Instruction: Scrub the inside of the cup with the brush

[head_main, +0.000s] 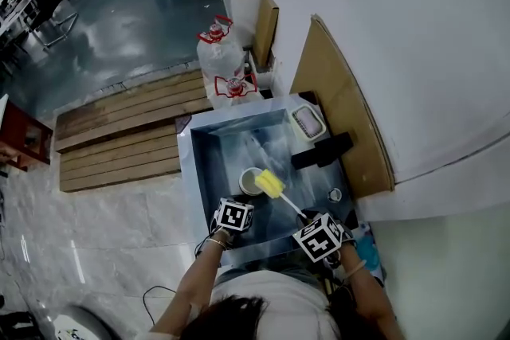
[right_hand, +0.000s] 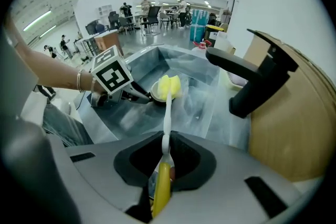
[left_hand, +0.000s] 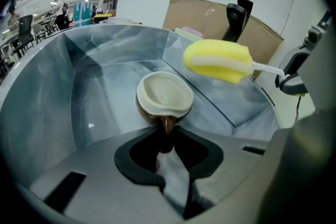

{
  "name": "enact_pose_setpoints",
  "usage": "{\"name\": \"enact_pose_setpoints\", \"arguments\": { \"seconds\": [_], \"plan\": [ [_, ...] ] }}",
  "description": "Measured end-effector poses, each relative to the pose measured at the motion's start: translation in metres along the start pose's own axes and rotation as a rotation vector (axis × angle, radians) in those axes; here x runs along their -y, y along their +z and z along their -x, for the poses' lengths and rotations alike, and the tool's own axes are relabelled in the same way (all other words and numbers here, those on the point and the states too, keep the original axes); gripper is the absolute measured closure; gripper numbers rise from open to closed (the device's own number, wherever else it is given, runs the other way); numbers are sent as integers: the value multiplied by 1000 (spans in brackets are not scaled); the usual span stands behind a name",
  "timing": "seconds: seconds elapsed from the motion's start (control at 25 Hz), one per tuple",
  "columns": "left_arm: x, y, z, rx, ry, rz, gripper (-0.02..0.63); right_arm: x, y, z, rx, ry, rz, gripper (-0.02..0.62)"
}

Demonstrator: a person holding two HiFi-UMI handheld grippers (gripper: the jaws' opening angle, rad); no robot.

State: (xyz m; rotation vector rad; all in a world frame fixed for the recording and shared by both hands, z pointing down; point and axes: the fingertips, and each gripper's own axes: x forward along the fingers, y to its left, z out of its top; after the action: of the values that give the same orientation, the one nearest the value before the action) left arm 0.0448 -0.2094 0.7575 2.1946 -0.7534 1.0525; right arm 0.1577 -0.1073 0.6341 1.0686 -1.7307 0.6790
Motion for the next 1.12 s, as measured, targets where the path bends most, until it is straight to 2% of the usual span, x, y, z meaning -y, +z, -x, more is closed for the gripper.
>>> {"name": "enact_pose_setpoints", "arguments": {
  "seconds": [0.48, 0.8, 0.96, 1.12],
  "plan": [
    [-4, -4, -4, 0, -6, 22, 522, 0, 28, -30, -148, 28, 166, 540],
    [-5, -7, -7, -7, 1, 16, 522, 2, 43, -35, -285, 40, 328, 540],
    [-5, -6, -6, -2, 7, 9, 522, 3, 54, -46, -301, 36, 412, 540],
    [-5, -9, -8, -11, 10, 15, 522, 2, 64, -49, -324, -1, 546, 540]
  ]
}}
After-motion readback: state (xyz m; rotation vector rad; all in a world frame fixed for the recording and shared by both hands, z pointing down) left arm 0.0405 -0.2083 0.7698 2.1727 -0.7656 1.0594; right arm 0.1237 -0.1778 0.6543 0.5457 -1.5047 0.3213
